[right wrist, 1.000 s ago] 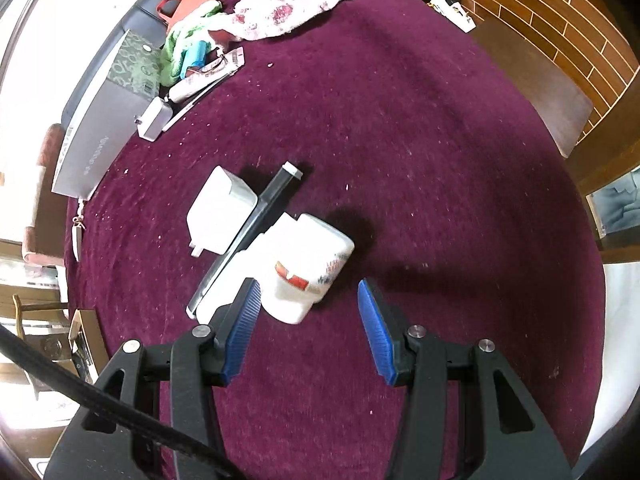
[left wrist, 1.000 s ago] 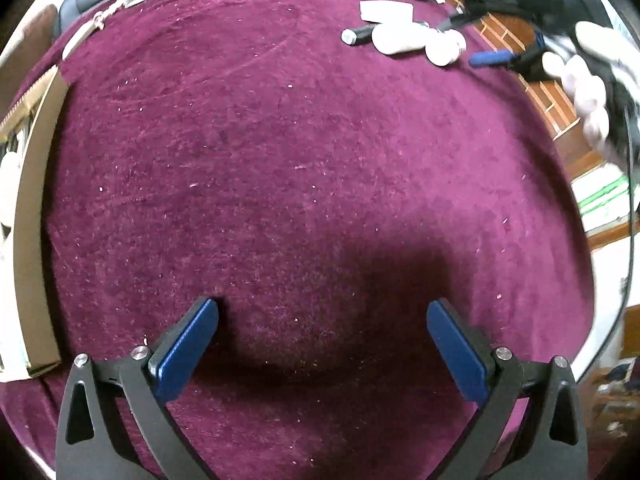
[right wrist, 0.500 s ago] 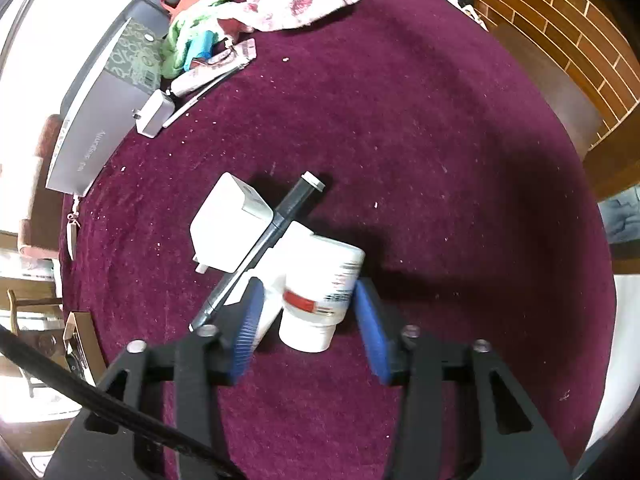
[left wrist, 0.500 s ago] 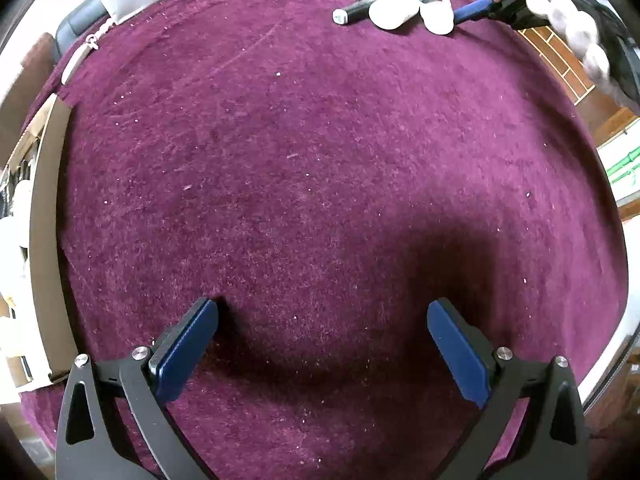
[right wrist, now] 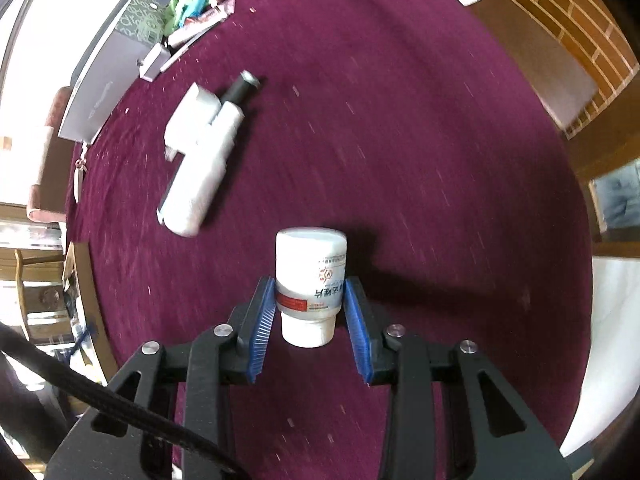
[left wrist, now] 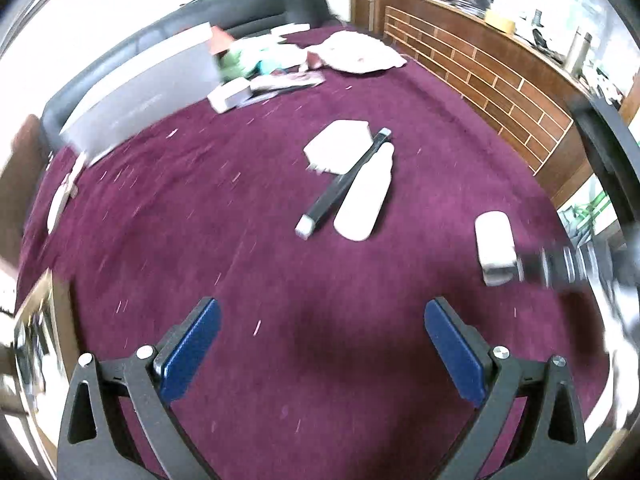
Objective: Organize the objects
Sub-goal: 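Grasp a white pill bottle with right tool while left tool grasps the white spray bottle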
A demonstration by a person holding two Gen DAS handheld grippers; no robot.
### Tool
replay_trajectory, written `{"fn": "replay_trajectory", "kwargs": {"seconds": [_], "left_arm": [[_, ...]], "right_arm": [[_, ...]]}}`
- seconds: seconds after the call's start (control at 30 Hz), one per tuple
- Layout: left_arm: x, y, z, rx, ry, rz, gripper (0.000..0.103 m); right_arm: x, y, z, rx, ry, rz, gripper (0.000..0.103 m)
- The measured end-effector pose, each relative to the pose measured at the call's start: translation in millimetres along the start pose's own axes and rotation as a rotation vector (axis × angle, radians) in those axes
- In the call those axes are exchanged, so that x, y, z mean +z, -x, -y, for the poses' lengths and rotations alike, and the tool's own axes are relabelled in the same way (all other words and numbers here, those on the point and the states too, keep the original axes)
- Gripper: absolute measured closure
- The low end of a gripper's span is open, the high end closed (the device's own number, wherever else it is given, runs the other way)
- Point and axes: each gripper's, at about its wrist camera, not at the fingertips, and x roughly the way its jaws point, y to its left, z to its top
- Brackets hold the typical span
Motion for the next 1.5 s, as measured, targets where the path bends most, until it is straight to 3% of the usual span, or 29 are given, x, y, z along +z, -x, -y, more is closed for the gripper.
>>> {"fn": "replay_trajectory", "kwargs": {"seconds": [0.37, 0.47, 0.5, 0.53, 0.7, 0.87, 1.07, 1.1, 1.13, 1.17, 1.5], "left_arm": [[56, -52, 23, -0.03, -0.064, -0.017, 0.005], [61, -62, 29, -0.06, -0.076, -0.05, 0.015], [62, -68, 31, -0.088, -0.072, -0.075, 0.031], [63, -71, 31, -0.105, -0.067, -0.093, 0.041], [66, -73, 37, -0.145, -0.056, -0.106, 0.041], [66, -80, 39, -0.135, -0.045, -0.12, 0.041], [67, -89, 51, -0.06, -0.073, -0.127, 0.042], [68, -88, 52, -0.062, -0.062, -0.126, 0.053], [68, -85, 52, -0.057, -0.054, -0.12, 0.074], [68, -83, 53, -0.067, -0.052, -0.124, 0.078], [29, -60, 35, -0.149, 0.032, -0.163, 0.078]], "right_arm": [[-16, 4, 21, 0.076, -0.042, 0.02, 0.075], [-16, 4, 22, 0.087, -0.042, 0.017, 0.075], [-16, 4, 23, 0.09, -0.042, 0.015, 0.075], [-16, 4, 23, 0.092, -0.043, 0.013, 0.075], [-16, 3, 23, 0.096, -0.043, 0.012, 0.075], [-18, 2, 23, 0.103, -0.044, 0.011, 0.075], [-21, 3, 23, 0.107, -0.043, 0.013, 0.075], [-21, 3, 23, 0.108, -0.045, 0.012, 0.075], [-21, 2, 23, 0.108, -0.046, 0.01, 0.075], [-20, 2, 23, 0.108, -0.046, 0.008, 0.074], [-19, 0, 21, 0.11, -0.056, 0.0, 0.069]]}}
